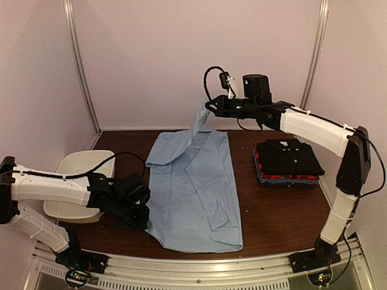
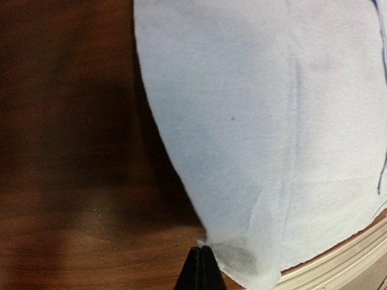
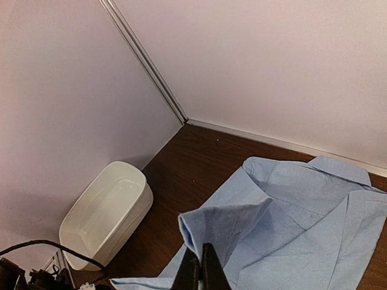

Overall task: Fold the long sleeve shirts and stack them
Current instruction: Pick up the 1/3-folded shirt from the center of the board, then fold the 1/3-folded shirt at the center of the board, then place the sleeve of the rectangle-folded shirt, then smooth out the rectangle-folded shirt at the center of the board.

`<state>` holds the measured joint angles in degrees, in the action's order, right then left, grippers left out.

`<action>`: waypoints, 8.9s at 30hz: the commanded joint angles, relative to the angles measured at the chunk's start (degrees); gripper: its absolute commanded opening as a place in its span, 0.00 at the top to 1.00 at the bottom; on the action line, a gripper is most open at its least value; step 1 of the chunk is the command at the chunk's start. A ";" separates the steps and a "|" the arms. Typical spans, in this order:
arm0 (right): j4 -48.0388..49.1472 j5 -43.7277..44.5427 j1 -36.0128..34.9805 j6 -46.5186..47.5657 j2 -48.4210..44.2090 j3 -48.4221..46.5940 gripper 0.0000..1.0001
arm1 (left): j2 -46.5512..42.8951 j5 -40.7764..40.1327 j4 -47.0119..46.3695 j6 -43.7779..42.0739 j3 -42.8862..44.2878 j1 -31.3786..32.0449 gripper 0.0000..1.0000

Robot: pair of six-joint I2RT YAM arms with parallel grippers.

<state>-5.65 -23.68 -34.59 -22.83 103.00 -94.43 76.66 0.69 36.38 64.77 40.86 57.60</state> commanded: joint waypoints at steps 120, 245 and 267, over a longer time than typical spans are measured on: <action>-6.53 -1.72 -12.82 7.63 -21.68 37.83 0.95 | 34.31 18.47 -26.40 -23.54 35.21 -21.66 0.50; -12.13 16.45 -30.22 5.58 2.14 25.30 0.62 | 23.54 16.68 -24.47 -23.53 17.04 -20.34 0.56; -16.35 29.92 -35.28 8.50 10.39 20.54 0.60 | 21.20 16.50 -23.43 -23.16 14.29 -20.34 0.57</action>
<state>-20.64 2.66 -69.19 -14.85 112.60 -71.72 98.87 16.88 13.56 42.00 54.65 37.34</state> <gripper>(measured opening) 0.408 0.435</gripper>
